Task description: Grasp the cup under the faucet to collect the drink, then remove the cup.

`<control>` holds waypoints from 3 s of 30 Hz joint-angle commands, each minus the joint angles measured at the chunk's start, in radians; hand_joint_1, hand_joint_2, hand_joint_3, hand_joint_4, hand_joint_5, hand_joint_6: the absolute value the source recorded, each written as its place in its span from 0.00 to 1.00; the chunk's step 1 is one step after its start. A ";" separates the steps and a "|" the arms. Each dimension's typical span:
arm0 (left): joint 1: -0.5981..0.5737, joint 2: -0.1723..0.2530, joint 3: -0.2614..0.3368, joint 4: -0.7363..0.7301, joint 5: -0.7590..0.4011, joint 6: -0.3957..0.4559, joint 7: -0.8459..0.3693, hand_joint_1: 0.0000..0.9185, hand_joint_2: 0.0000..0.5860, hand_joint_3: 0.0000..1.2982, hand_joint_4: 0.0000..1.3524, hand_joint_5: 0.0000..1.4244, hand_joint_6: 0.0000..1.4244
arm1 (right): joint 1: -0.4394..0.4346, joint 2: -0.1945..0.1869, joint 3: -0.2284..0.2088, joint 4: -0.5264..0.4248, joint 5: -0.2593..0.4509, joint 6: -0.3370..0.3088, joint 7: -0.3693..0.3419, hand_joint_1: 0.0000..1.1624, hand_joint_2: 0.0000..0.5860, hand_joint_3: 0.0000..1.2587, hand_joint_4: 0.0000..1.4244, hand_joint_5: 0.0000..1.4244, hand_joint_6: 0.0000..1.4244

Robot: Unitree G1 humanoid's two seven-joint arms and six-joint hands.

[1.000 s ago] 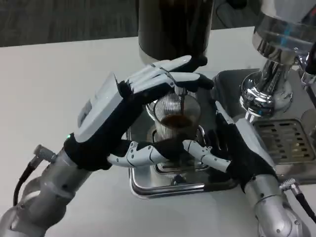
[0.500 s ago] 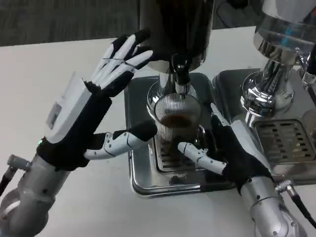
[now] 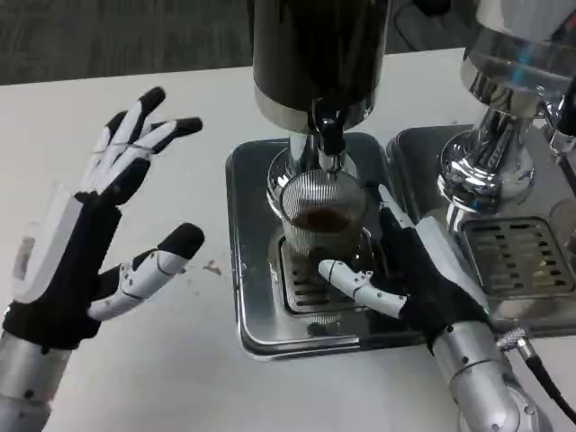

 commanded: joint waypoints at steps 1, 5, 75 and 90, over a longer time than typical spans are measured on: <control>0.034 0.027 -0.008 0.036 -0.034 0.047 -0.016 0.00 0.33 0.12 0.00 0.10 0.00 | -0.013 0.011 -0.004 0.020 0.005 -0.029 -0.021 0.42 0.33 0.00 0.00 0.00 0.00; 0.051 0.027 -0.012 0.061 -0.034 0.069 -0.003 0.00 0.34 0.12 0.00 0.10 0.00 | -0.024 0.022 -0.010 0.043 0.011 -0.048 -0.035 0.44 0.33 0.00 0.00 0.00 0.00; 0.143 0.044 -0.042 0.085 -0.055 0.148 0.013 0.00 0.35 0.24 0.00 0.13 0.00 | -0.116 0.090 -0.015 0.280 0.071 -0.245 -0.151 0.71 0.26 0.11 0.19 0.30 0.41; 0.154 0.041 -0.041 0.071 -0.061 0.154 0.015 0.00 0.35 0.25 0.00 0.13 0.00 | -0.101 0.101 -0.015 0.277 0.043 -0.266 -0.205 0.77 0.27 0.22 0.29 0.44 0.60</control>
